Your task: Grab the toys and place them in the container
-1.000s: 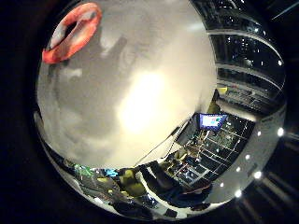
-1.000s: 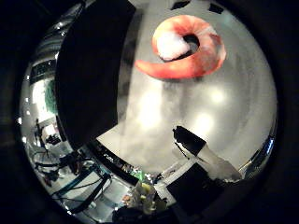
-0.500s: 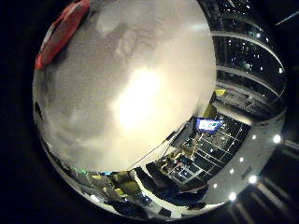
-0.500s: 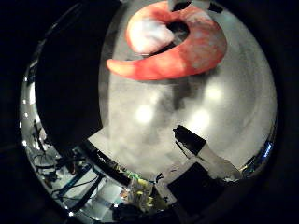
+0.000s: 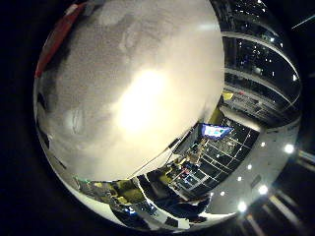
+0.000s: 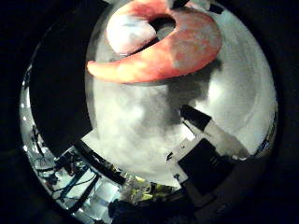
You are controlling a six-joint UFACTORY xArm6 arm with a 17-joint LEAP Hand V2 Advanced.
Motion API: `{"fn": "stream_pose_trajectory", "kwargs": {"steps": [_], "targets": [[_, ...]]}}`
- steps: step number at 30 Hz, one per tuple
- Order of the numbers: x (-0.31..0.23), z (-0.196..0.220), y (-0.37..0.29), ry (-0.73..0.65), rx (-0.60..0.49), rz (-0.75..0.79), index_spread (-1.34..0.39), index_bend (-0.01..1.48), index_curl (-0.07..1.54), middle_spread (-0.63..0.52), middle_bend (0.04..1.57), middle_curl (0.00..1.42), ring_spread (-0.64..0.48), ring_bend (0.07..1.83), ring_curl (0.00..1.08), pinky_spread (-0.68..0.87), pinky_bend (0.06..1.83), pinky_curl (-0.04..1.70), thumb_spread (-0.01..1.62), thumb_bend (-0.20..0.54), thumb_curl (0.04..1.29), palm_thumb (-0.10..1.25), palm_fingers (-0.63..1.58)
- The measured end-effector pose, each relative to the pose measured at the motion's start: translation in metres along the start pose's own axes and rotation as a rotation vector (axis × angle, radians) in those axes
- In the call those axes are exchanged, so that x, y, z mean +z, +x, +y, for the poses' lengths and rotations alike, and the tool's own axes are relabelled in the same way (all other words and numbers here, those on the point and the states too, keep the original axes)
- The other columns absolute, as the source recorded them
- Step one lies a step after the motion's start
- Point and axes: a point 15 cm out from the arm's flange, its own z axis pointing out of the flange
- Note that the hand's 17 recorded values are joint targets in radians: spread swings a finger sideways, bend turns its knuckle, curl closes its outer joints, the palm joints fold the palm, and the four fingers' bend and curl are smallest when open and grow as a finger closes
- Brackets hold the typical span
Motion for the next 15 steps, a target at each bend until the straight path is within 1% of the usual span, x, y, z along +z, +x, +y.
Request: {"fn": "stream_pose_trajectory", "kwargs": {"steps": [1,2,4,5,7,10,15], "targets": [[-0.001,0.000,0.001,0.001,-0.004,0.008,-0.48,0.60,0.44,-0.05,0.20,0.32,0.07,0.13,0.19,0.32,0.18,0.26,0.90,-0.022,0.39,0.93,0.35],[-0.004,-0.001,0.004,0.006,-0.005,0.017,-0.50,0.69,0.47,-0.06,0.20,0.33,0.05,0.14,0.17,0.31,0.17,0.25,0.90,-0.021,0.39,0.94,0.36],[-0.009,0.000,0.009,0.015,0.003,0.025,-0.51,0.77,0.50,-0.09,0.22,0.33,0.04,0.14,0.16,0.31,0.17,0.24,0.89,-0.017,0.39,0.96,0.39],[-0.010,-0.001,0.009,0.017,0.004,0.025,-0.51,0.86,0.52,-0.12,0.25,0.34,0.02,0.13,0.14,0.30,0.15,0.23,0.88,-0.012,0.39,0.98,0.43],[-0.015,0.000,0.012,0.024,0.007,0.033,-0.50,1.00,0.57,-0.16,0.30,0.36,-0.02,0.15,0.12,0.29,0.15,0.20,0.86,-0.015,0.40,1.01,0.46],[-0.016,-0.001,0.018,0.035,0.004,0.051,-0.49,1.09,0.60,-0.22,0.37,0.38,-0.05,0.15,0.11,0.28,0.15,0.18,0.85,-0.016,0.40,1.03,0.48],[-0.016,0.003,0.017,0.032,0.007,0.050,-0.47,1.13,0.60,-0.26,0.42,0.39,-0.07,0.16,0.10,0.27,0.16,0.17,0.84,-0.020,0.39,1.04,0.48]]}}
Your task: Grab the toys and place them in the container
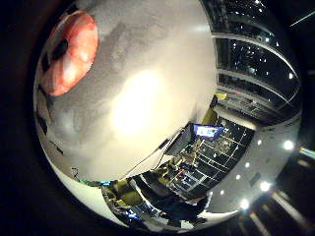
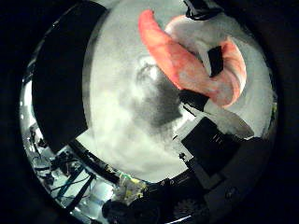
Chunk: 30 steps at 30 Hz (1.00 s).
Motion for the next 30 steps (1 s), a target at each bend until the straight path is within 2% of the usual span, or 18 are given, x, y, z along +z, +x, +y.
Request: {"fn": "stream_pose_trajectory", "kwargs": {"steps": [20,23,24,25,28,30], "targets": [[-0.040,0.035,-0.001,0.017,0.005,0.025,-0.43,1.18,0.58,-0.32,0.51,0.42,-0.11,0.18,0.10,0.25,0.18,0.14,0.84,-0.016,0.39,1.08,0.50],[-0.035,0.040,-0.005,-0.007,0.009,0.017,-0.45,1.00,0.54,-0.28,0.46,0.41,-0.09,0.23,0.13,0.26,0.25,0.17,0.86,-0.031,0.39,1.06,0.38],[-0.032,0.042,-0.008,-0.022,0.006,0.012,-0.45,0.78,0.49,-0.23,0.41,0.40,-0.06,0.29,0.16,0.27,0.33,0.21,0.87,-0.041,0.39,1.02,0.24],[-0.029,0.045,-0.010,-0.038,0.004,0.007,-0.45,0.64,0.44,-0.19,0.36,0.38,-0.04,0.31,0.17,0.28,0.38,0.22,0.87,-0.038,0.39,1.01,0.15],[-0.023,0.049,-0.013,-0.060,0.002,-0.002,-0.47,0.44,0.35,-0.10,0.27,0.35,0.02,0.32,0.18,0.30,0.43,0.24,0.89,-0.034,0.38,0.96,0.12],[-0.019,0.049,-0.014,-0.066,0.004,-0.004,-0.47,0.37,0.33,-0.05,0.21,0.33,0.06,0.31,0.18,0.30,0.45,0.25,0.90,-0.036,0.38,0.93,0.08]]}}
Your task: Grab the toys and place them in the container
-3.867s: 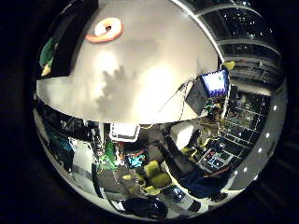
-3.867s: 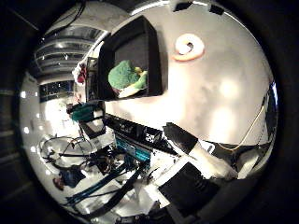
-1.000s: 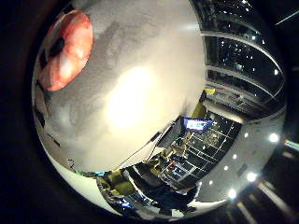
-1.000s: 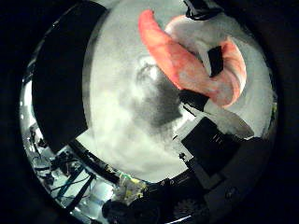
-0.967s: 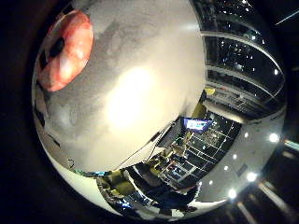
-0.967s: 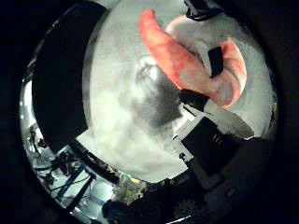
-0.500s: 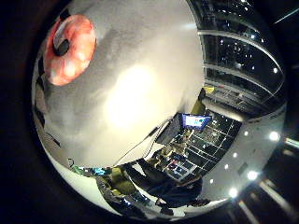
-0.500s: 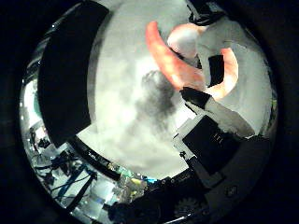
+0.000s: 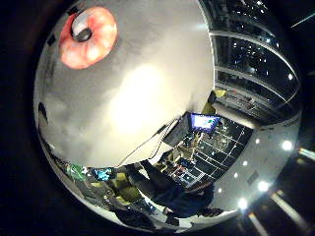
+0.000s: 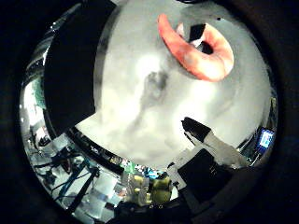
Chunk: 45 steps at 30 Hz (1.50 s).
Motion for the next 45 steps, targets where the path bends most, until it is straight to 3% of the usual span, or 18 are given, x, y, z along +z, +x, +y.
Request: {"fn": "stream_pose_trajectory", "kwargs": {"steps": [17,28,37,45], "targets": [[0.020,0.007,0.016,-0.024,0.054,-0.012,-0.45,0.22,0.34,0.02,0.17,0.29,0.14,0.22,0.20,0.32,0.38,0.27,0.90,-0.026,0.36,0.86,0.09],[0.035,-0.015,0.051,-0.024,0.081,0.011,-0.45,0.20,0.36,0.02,0.17,0.27,0.14,0.19,0.21,0.32,0.34,0.28,0.90,-0.027,0.36,0.85,0.11],[0.046,-0.023,0.063,-0.046,0.079,0.025,-0.46,0.23,0.38,0.02,0.17,0.26,0.14,0.18,0.21,0.32,0.31,0.29,0.89,-0.025,0.36,0.85,0.13],[0.063,-0.020,0.062,-0.073,0.069,0.020,-0.48,0.41,0.42,0.00,0.18,0.26,0.14,0.16,0.18,0.34,0.26,0.29,0.89,-0.025,0.36,0.85,0.18]]}}
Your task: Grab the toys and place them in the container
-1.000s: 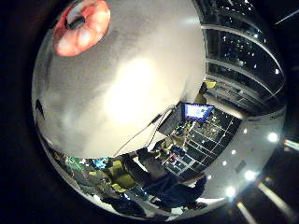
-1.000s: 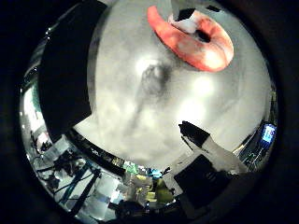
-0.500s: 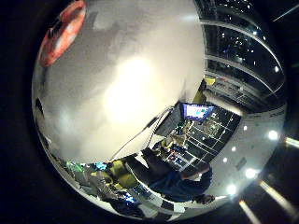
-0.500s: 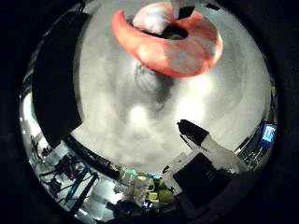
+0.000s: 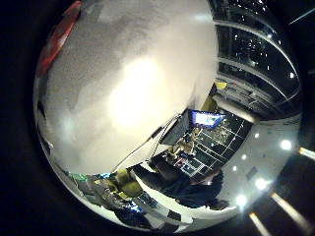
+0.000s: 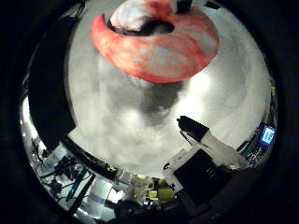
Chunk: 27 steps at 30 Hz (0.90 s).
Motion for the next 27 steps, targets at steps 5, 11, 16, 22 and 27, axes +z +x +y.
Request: {"fn": "stream_pose_trajectory", "kwargs": {"steps": [5,11,16,22,27], "targets": [[0.003,0.000,-0.001,0.000,-0.001,-0.001,-0.50,0.61,0.47,-0.02,0.19,0.27,0.14,0.14,0.14,0.34,0.22,0.29,0.88,-0.022,0.36,0.88,0.23],[0.004,0.000,0.003,0.006,0.005,0.000,-0.52,0.92,0.57,-0.14,0.34,0.33,0.09,0.14,0.08,0.34,0.16,0.25,0.86,-0.021,0.37,0.92,0.35],[0.003,-0.001,0.003,0.009,0.007,0.001,-0.48,1.12,0.64,-0.20,0.41,0.36,0.05,0.15,0.07,0.33,0.17,0.22,0.85,-0.023,0.38,0.95,0.39],[-0.001,-0.003,0.003,0.023,0.004,0.007,-0.44,1.24,0.65,-0.31,0.54,0.40,-0.04,0.16,0.07,0.32,0.17,0.19,0.84,-0.016,0.39,1.03,0.47],[-0.011,0.005,0.007,0.032,0.008,0.010,-0.41,1.25,0.64,-0.33,0.56,0.41,-0.06,0.17,0.07,0.31,0.18,0.18,0.86,-0.016,0.41,1.06,0.46]]}}
